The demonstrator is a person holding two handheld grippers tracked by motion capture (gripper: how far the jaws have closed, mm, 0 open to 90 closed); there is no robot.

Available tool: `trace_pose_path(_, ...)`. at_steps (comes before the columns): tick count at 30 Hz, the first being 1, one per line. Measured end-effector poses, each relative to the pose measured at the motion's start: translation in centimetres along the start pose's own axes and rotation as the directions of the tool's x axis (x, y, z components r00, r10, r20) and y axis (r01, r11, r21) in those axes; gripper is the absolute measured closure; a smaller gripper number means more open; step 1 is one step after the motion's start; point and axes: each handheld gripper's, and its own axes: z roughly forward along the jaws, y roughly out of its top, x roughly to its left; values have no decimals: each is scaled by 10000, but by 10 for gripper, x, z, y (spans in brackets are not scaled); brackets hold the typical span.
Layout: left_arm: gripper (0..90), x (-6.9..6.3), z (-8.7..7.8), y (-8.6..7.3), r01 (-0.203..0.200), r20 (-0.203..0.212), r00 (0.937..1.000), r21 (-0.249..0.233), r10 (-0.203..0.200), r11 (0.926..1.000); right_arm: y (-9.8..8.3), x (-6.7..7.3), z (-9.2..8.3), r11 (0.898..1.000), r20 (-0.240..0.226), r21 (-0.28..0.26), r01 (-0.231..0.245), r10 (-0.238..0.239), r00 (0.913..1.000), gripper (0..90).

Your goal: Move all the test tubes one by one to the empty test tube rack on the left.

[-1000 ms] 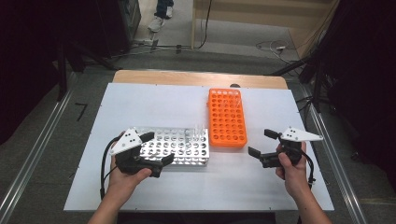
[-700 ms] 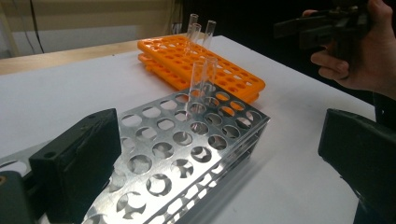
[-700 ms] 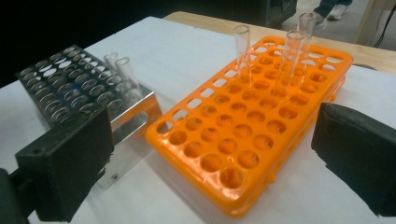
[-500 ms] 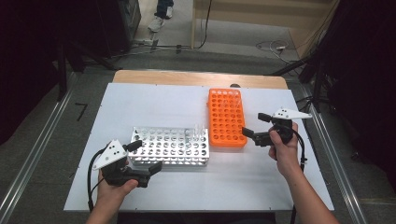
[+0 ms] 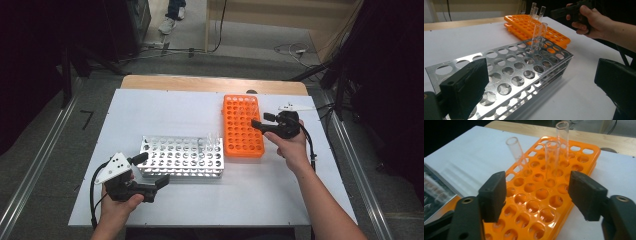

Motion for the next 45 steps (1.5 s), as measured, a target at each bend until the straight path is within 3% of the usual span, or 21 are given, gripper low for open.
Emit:
trace_pose_path(8, 0, 1, 0, -1, 122, -16, 9999, 24, -122, 9999, 1, -8, 27, 9988, 567, 472, 153, -180, 9982, 514)
trace_pose_path(17, 0, 2, 0, -1, 129, -66, 9999, 71, -129, 9999, 3, -12, 46, 9970, 839, 678, 366, -423, 9956, 639)
trace_pose_path(26, 0, 1, 1, -1, 122, -62, 9999, 108, -121, 9999, 1, -8, 52, 9960, 830, 577, 678, -724, 9939, 695)
trace_pose_path(31, 0, 1, 1, -1, 106, -59, 9999, 105, -105, 9999, 1, -3, 55, 9920, 1068, 609, 1110, -1170, 9874, 735)
trace_pose_path(37, 0, 1, 1, -1, 79, -75, 9999, 106, -78, 9999, 2, -4, 54, 9943, 1165, 549, 916, -974, 9884, 740)
trace_pose_path(45, 0, 0, 1, -1, 40, -92, 9999, 130, -39, 9999, 9, -5, 42, 9966, 1052, 27, 829, -827, 9910, 740)
